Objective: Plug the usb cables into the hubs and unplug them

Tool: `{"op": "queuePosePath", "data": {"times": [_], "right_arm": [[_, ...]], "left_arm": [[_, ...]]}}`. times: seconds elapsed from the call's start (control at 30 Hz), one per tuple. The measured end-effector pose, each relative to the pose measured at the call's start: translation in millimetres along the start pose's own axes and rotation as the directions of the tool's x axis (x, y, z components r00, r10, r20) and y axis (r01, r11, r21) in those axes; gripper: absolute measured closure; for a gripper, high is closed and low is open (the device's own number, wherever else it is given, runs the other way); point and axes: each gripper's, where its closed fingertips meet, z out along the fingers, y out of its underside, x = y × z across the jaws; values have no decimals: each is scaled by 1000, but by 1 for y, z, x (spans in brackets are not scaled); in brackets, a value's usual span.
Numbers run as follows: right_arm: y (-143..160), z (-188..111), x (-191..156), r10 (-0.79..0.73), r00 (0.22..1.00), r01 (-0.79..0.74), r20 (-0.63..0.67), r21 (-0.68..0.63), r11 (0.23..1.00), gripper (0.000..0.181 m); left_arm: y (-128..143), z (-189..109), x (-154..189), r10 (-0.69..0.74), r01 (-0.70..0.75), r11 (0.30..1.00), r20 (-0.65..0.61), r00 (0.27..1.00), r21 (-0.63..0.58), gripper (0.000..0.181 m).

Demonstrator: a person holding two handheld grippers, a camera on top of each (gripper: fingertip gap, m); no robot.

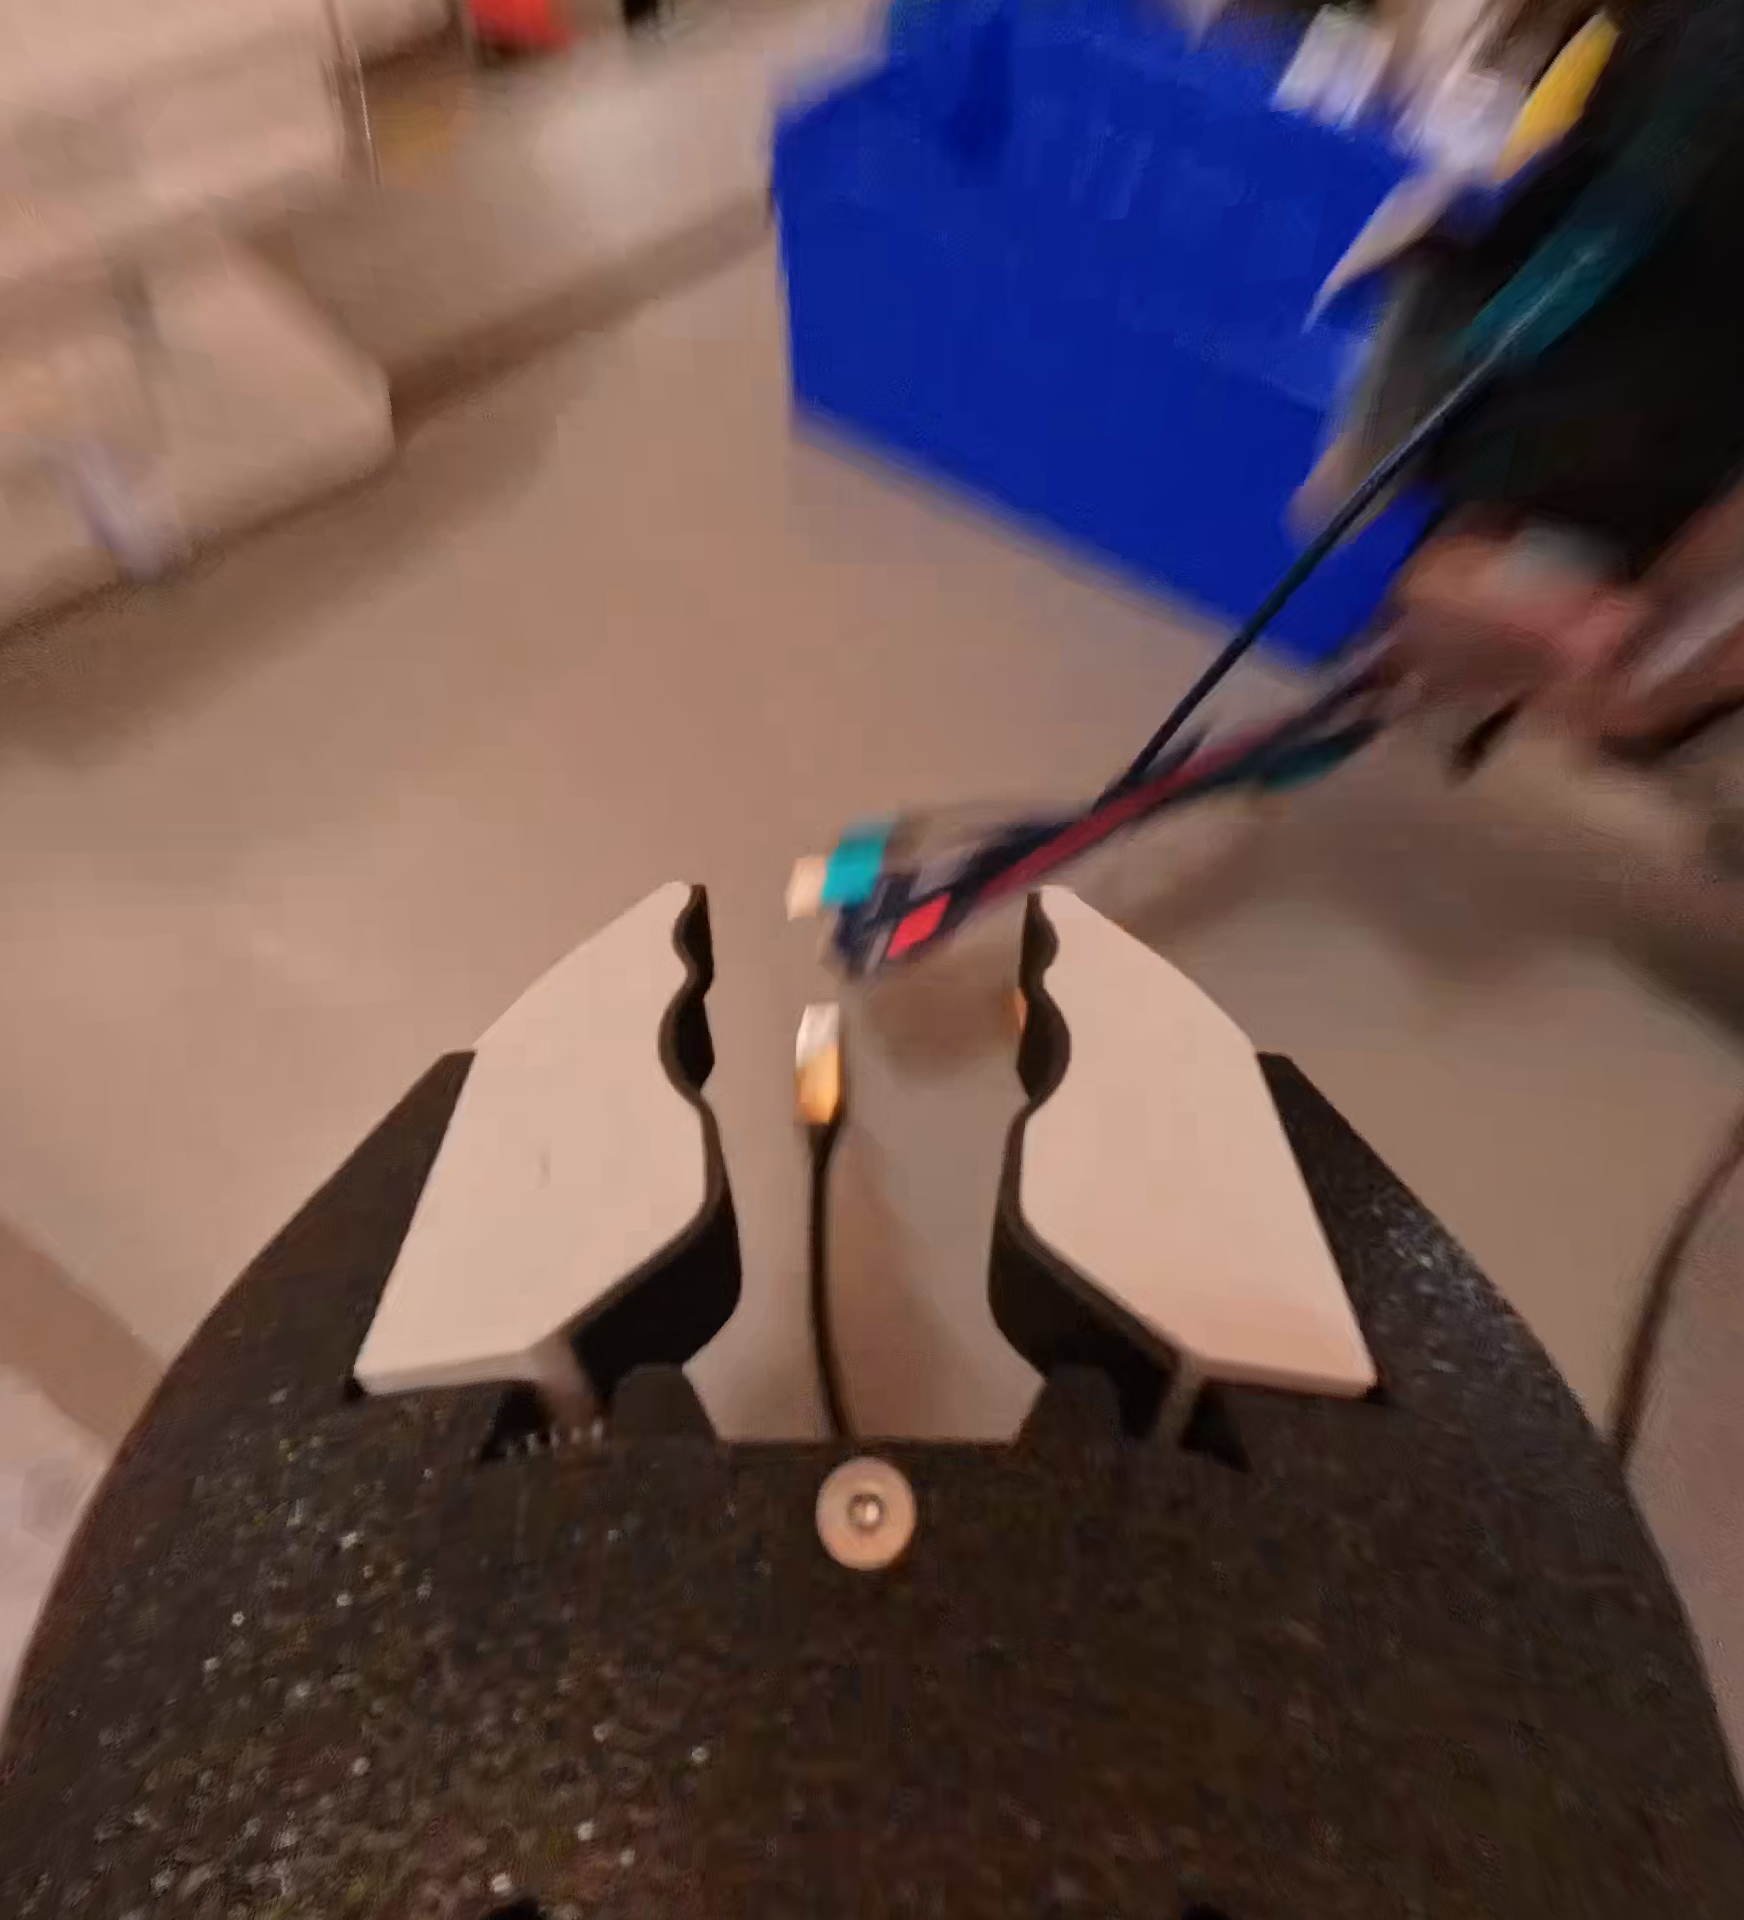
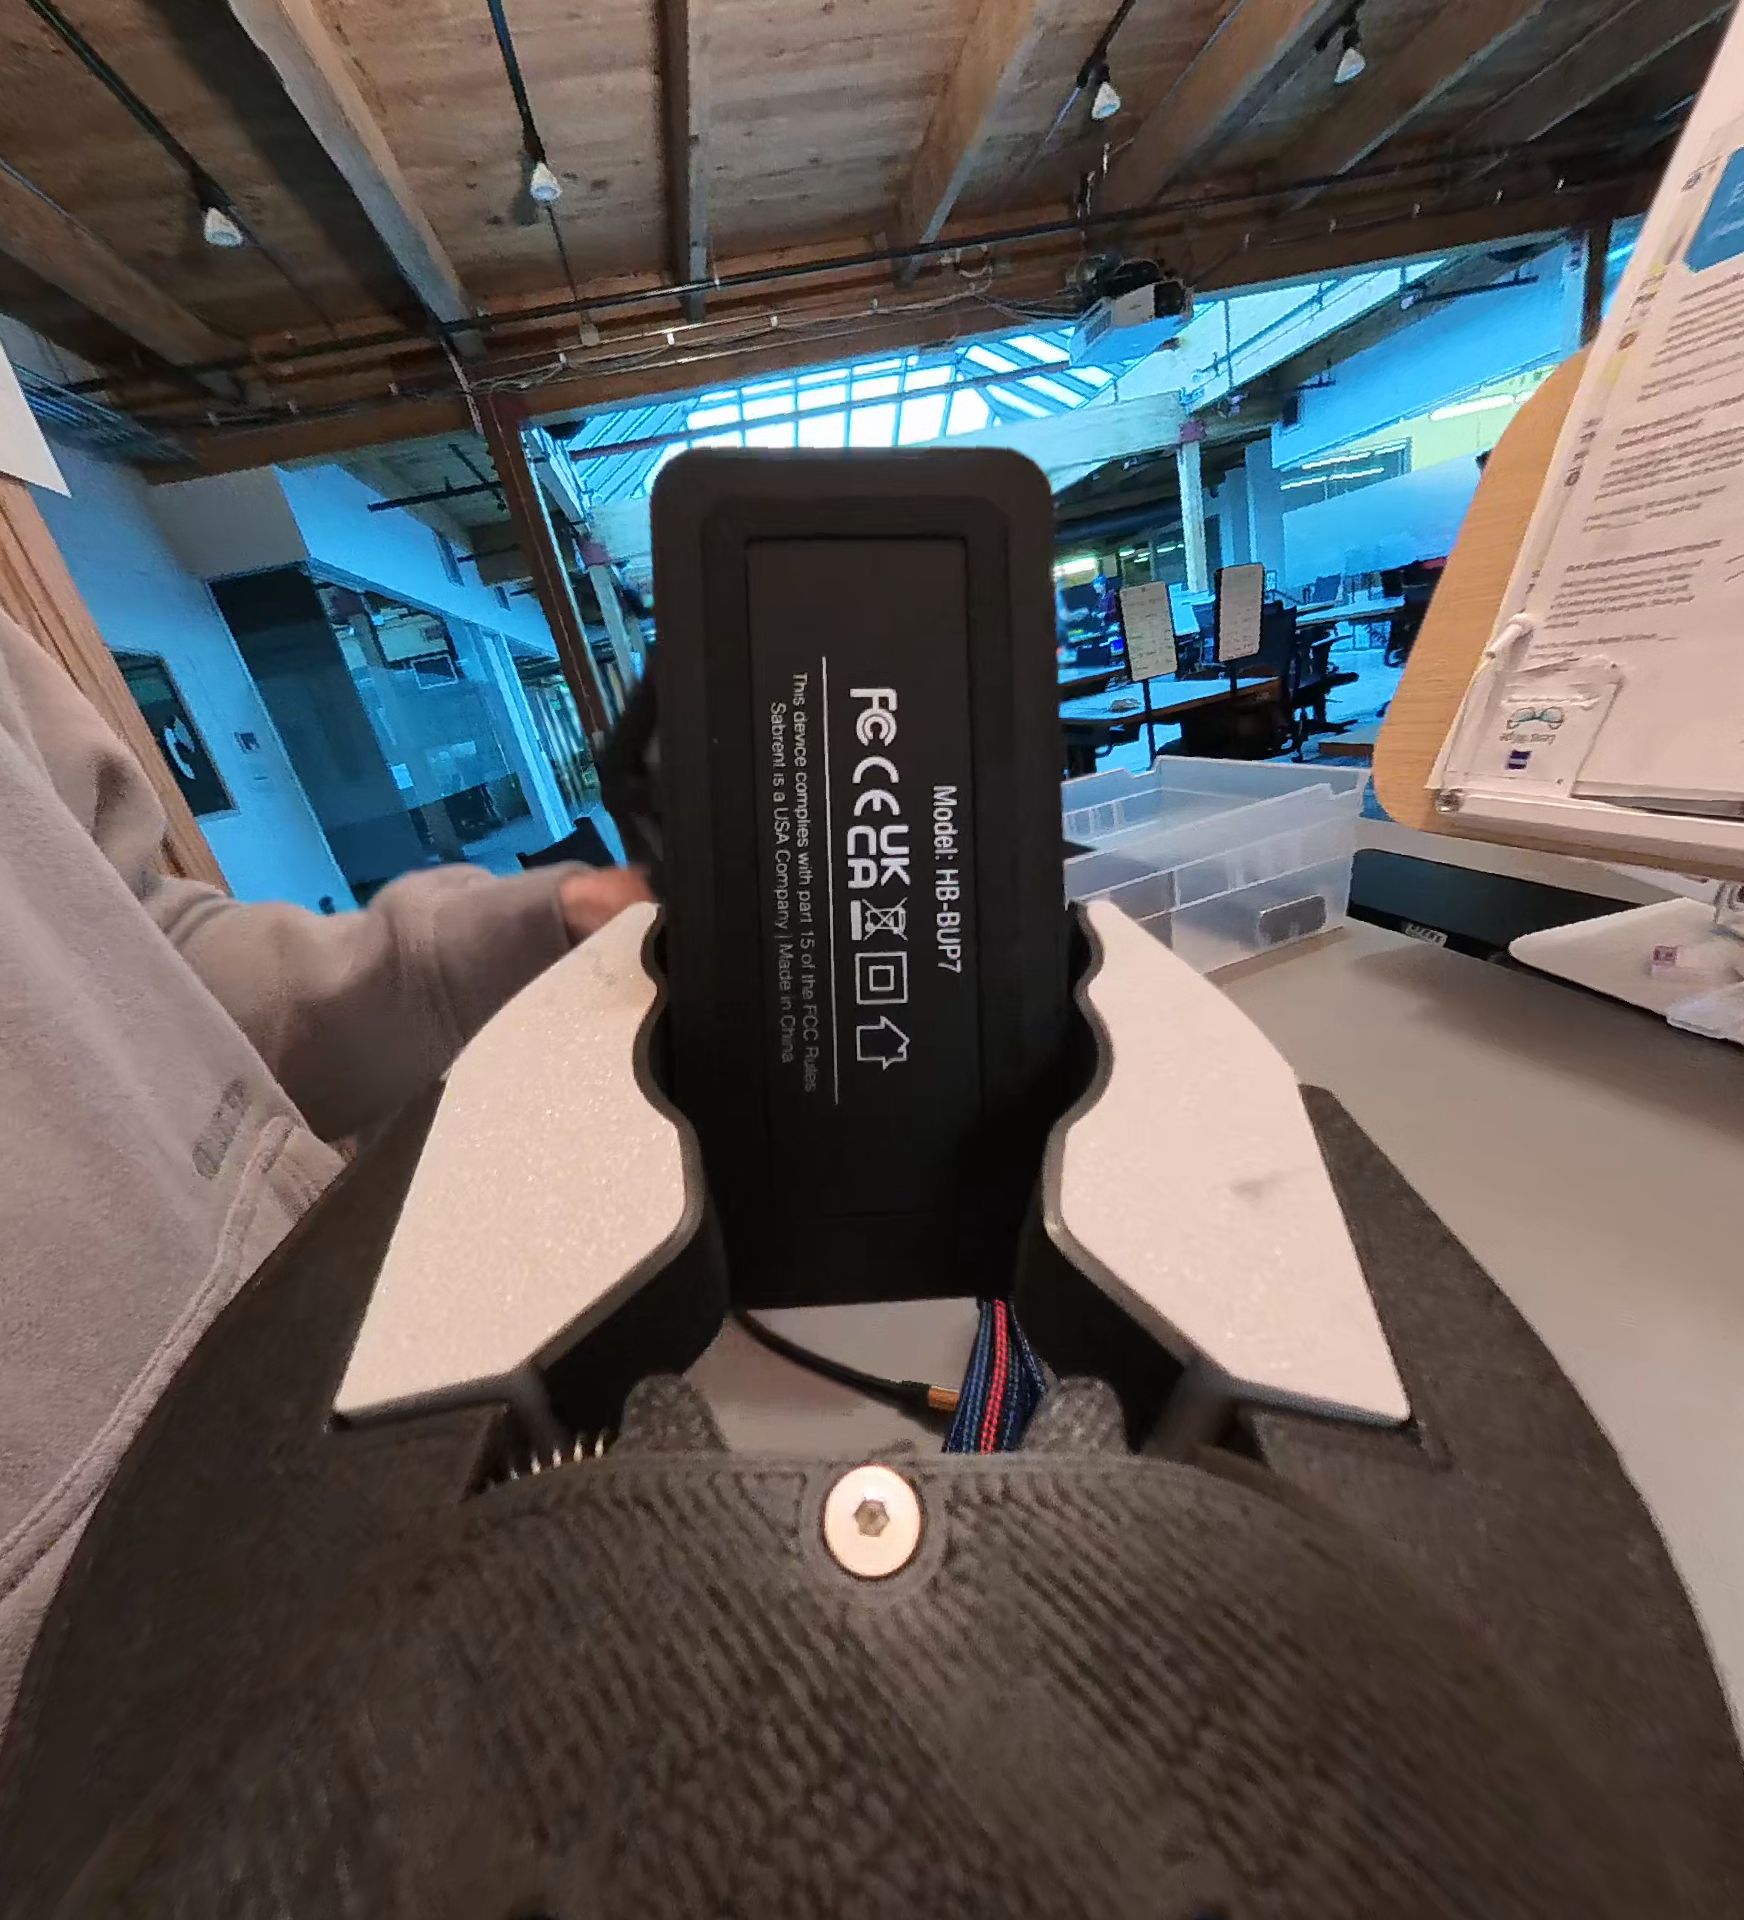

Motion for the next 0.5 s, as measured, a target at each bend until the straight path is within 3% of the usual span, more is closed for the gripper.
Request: {"op": "queuePosePath", "data": {"times": [0.03,0.13,0.27,0.33,0.5], "right_arm": [[2,2,-1,3,1000,-3,8,-6,1000,112],[9,15,-5,9,999,-8,39,-29,1000,112],[20,33,-18,-25,996,35,89,-114,993,113],[27,38,-24,-53,993,70,101,-174,982,112],[36,41,-31,-34,992,62,121,-238,969,111]], "left_arm": [[-28,-7,18,25,-20,996,-55,998,91,124],[-69,-8,76,93,-52,987,-282,955,152,100],[-84,8,93,216,-177,970,-262,941,164,96],[-85,11,97,259,-222,962,-271,927,160,110],[-85,9,106,394,-363,919,-303,868,155,112]]}}
